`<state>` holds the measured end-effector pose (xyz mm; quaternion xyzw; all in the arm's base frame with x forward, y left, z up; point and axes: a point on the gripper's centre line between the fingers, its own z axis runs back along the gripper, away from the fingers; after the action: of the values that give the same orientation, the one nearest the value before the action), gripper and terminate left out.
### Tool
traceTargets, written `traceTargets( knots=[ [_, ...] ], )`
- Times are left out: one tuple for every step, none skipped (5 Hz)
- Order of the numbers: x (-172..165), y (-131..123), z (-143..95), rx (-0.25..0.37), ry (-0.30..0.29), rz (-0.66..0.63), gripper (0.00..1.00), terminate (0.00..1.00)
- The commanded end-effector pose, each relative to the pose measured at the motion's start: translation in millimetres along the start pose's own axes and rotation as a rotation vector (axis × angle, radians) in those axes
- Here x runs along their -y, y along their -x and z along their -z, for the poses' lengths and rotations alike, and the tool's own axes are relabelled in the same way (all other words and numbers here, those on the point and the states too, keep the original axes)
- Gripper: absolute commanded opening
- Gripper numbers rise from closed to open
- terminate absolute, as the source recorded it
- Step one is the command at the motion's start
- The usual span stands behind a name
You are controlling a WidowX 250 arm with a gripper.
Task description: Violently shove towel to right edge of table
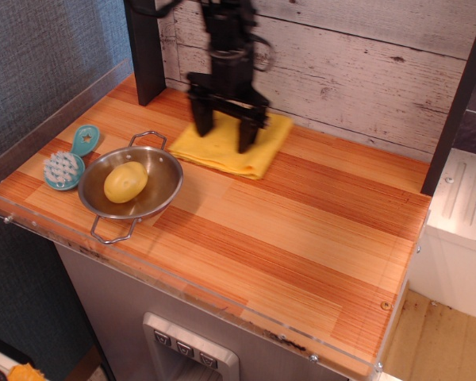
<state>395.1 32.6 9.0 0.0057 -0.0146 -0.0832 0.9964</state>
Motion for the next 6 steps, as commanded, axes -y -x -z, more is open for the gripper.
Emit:
traceTargets(
  knots=[
    [56,-23,-21,0.077,-0.044,0.103,1.00,0.00],
    [76,-27,-23,0.081,-0.063,0.110,1.00,0.00],
    [96,-34,-27,0.090,-0.046,0.065,1.00,0.00],
    [114,-37,-33,0.092,-0.018,0.038,1.00,0.00],
    [118,-33,-37,0.088,-0.017,0.009,1.00,0.00],
    [114,-32,-53,0.119,-0.011,0.008,1.00,0.00]
  ],
)
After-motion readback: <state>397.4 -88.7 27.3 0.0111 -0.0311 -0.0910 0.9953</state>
